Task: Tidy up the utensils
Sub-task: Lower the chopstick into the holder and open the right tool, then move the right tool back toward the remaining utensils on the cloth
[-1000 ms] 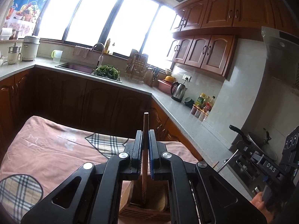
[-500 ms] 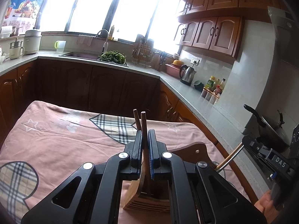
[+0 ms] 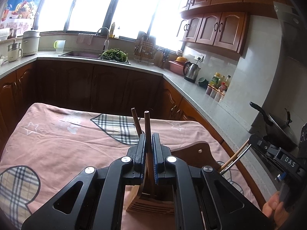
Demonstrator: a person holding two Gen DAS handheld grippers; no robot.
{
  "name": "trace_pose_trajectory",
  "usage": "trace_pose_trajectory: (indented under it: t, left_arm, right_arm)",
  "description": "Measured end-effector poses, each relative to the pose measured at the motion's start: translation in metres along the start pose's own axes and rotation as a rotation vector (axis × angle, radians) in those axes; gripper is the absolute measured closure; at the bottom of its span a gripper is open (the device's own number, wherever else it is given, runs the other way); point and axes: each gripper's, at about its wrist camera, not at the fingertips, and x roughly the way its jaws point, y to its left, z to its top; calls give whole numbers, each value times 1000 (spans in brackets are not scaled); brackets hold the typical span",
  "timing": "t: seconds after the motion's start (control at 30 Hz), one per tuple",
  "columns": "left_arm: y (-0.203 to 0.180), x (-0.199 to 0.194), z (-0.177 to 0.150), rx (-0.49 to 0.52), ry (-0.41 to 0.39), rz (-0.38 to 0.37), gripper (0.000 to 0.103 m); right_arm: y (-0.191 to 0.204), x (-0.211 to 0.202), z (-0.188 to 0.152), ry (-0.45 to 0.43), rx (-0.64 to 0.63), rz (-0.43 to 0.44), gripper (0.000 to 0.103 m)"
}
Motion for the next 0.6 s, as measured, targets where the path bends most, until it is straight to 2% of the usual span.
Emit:
trace_pose_trajectory:
  t: [0.1, 0.13, 0.17, 0.2, 0.3, 0.33, 0.4, 0.43, 0.47, 0.5, 0.57, 0.6]
  left_arm:
    - [-1, -4, 2, 3, 0, -1, 90]
    - [-1, -7, 2, 3, -5, -1, 87]
    - [-2, -10, 3, 2, -11, -1, 80]
    - [-2, -13, 3, 2, -18, 2, 71]
    - [-3, -26, 3, -3, -33, 7, 56]
    - [-2, -30, 3, -6, -31, 9, 51]
    - [-1, -41, 1, -14, -39, 8, 29]
    - [0, -48, -2, -16, -45, 16, 24]
    - [1, -55, -5, -18, -49, 25, 14]
    - [2, -62, -9, -22, -51, 33, 9]
    - [6, -77, -19, -31, -46, 33, 9]
    - [8, -83, -25, -34, -36, 36, 9]
  right_arm:
    - [-3, -5, 3, -9, 15, 5, 85]
    - [-3, -8, 4, -17, 20, 11, 74]
    - [-3, -12, 4, -26, 24, 14, 63]
    - [-2, -16, 5, -37, 26, 15, 59]
    - [-1, -26, 7, -51, 36, 26, 57]
    - [-1, -30, 8, -54, 42, 31, 52]
    - [-1, -40, 6, -62, 47, 39, 37]
    - [-1, -46, 5, -68, 48, 40, 26]
    - [-1, -51, 3, -71, 49, 41, 18]
    - [0, -57, 0, -73, 49, 45, 14]
    - [0, -69, -6, -69, 48, 58, 6]
    - [0, -75, -10, -66, 45, 62, 5]
